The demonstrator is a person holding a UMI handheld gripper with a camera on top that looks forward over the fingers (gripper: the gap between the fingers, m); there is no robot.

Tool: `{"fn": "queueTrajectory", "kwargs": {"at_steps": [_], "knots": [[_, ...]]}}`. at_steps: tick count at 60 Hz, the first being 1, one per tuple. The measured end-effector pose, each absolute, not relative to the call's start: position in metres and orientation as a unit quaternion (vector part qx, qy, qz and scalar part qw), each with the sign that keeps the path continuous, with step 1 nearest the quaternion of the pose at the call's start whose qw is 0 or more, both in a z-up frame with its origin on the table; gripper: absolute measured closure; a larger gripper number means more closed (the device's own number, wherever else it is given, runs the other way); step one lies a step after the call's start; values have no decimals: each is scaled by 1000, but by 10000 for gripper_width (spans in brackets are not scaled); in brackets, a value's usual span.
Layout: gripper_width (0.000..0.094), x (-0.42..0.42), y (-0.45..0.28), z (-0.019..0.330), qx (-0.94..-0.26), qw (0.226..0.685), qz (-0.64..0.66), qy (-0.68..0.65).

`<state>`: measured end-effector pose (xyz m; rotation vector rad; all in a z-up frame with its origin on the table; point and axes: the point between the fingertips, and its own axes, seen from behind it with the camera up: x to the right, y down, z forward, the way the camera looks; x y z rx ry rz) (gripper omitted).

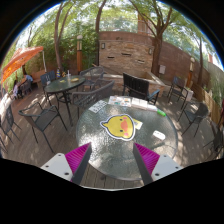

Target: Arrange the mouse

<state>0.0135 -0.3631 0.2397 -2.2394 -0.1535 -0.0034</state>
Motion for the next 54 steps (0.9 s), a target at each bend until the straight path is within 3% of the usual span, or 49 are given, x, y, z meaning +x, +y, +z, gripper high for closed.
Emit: {"fn": "queueTrajectory", "kwargs": {"at_steps": [10, 26, 41, 54], "knots": [[89, 44, -365, 218, -912, 409, -5, -42], [85, 179, -329, 112, -926, 375, -47, 6], [82, 316, -233, 37, -914, 396, -80, 28], [86, 350, -160, 0, -912, 406, -58, 20]]}}
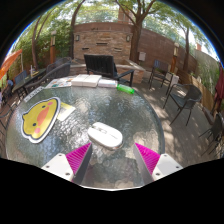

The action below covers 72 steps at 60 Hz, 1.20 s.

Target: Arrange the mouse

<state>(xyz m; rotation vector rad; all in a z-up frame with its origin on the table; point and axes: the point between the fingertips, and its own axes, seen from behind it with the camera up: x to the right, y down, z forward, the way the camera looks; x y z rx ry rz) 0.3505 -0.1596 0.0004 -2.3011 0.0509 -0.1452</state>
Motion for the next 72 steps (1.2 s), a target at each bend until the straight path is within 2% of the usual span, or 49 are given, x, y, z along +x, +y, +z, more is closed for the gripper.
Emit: {"fn": "queueTrajectory", "kwargs": {"at_steps": [7, 21, 25, 29, 44, 48, 51, 61, 64, 69, 72], "knots": [[92, 353, -135, -11, -915, 401, -42, 10], [120, 363, -96, -13, -912, 410, -33, 5], [216, 360, -89, -17, -913, 406, -24, 9], [404, 350, -88, -17, -913, 407, -8, 10], [562, 351, -90, -12, -916, 401, -30, 16], [562, 357, -84, 10, -909, 414, -44, 26], [565, 358, -77, 39, -898, 435, -52, 39], [564, 319, -40, 188, -834, 545, -41, 76], [568, 287, -29, 221, -820, 568, -21, 71], [566, 223, -17, 239, -813, 580, 9, 50], [570, 179, -15, 218, -823, 566, 29, 31]]}}
